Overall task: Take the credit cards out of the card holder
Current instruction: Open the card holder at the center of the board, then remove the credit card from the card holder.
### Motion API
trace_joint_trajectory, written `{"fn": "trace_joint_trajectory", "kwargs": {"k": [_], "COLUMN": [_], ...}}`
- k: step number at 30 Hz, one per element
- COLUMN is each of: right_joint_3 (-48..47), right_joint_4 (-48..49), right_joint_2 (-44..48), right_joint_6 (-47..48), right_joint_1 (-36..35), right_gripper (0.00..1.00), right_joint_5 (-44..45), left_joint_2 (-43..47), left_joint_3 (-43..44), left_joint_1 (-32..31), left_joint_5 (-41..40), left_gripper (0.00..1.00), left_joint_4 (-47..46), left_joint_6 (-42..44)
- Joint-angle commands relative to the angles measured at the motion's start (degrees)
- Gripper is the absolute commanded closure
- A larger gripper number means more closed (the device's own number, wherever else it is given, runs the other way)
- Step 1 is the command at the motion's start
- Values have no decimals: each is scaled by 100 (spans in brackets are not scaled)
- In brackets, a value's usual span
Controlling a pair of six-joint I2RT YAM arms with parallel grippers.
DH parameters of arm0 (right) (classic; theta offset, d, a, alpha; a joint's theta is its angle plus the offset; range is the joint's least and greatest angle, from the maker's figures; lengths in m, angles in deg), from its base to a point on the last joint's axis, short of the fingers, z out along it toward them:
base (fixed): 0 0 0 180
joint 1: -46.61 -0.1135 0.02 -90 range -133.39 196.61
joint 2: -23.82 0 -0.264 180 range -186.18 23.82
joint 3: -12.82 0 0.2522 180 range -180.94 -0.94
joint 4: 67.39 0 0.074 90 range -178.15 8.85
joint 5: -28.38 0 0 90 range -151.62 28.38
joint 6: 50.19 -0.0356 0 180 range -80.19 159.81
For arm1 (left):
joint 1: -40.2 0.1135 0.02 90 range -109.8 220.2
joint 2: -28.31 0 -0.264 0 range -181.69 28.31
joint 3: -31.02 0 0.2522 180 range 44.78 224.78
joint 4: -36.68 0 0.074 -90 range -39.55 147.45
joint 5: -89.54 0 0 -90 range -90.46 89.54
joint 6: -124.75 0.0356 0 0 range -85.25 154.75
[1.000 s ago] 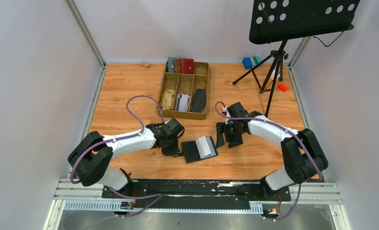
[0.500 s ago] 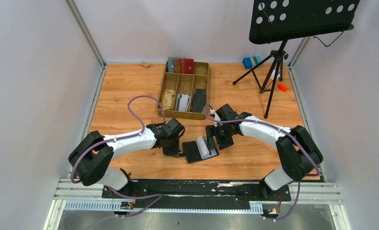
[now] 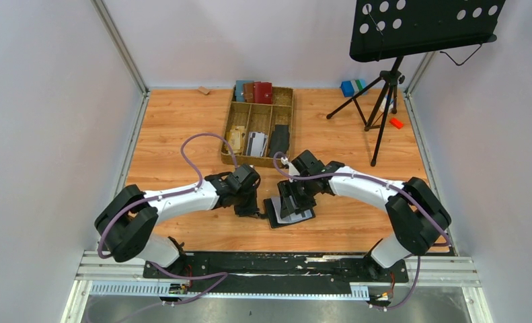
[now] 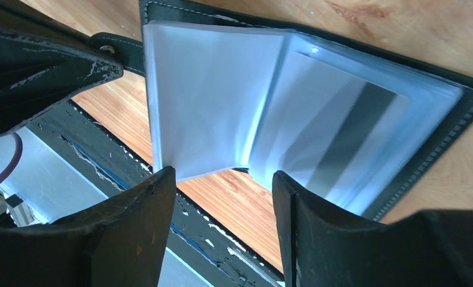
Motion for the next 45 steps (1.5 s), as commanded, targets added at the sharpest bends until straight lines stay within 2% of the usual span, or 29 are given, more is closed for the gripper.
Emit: {"fn": "trace_joint_trajectory", "kwargs": {"k": [1,2,5,8,12,17,20,24,37,40,45], "right_joint_3": [-213,-210,-232,-233,-313,-374,-382,-408,-452,-428,-367], "right_joint_4": [224,224,247,318,299,333,329,288,180,207,308], "right_joint_2": [-102,-137,-273,-396,-590,-835,-891,-883,-715,-773,-868], "right_joint_6": [-117,-127,-155,-205,-261,-309,-334,-311,-268,-258,-269], "right_joint_1": [-110,-111,-117,-117,-112,-112,-111,-116,-103,-108,-103], "right_gripper": [42,45,61,81,89,93,94,100,100,100,100], "right_joint_5": [-61,-59,-132,-236,-288,-394,-365,-323,-157,-131,-170], "left_joint_2": [417,486,661,768,847,952,863,716,-226,-238,-451], "left_joint_3": [-102,-147,-267,-377,-488,-796,-917,-880,-161,-159,-73], "left_joint_1": [-23,-19,-7,8,13,13,13,13,12,13,13], "left_joint_5": [208,200,199,244,367,548,686,757,676,727,1150], "left_gripper": [87,85,82,81,77,57,51,48,43,39,38], "left_joint_4": [-727,-807,-1004,-1151,-1347,-1842,-2074,-2083,-994,-1200,-1833], "left_joint_6": [55,4,-85,-152,-218,-413,-517,-509,-235,-204,-141]}}
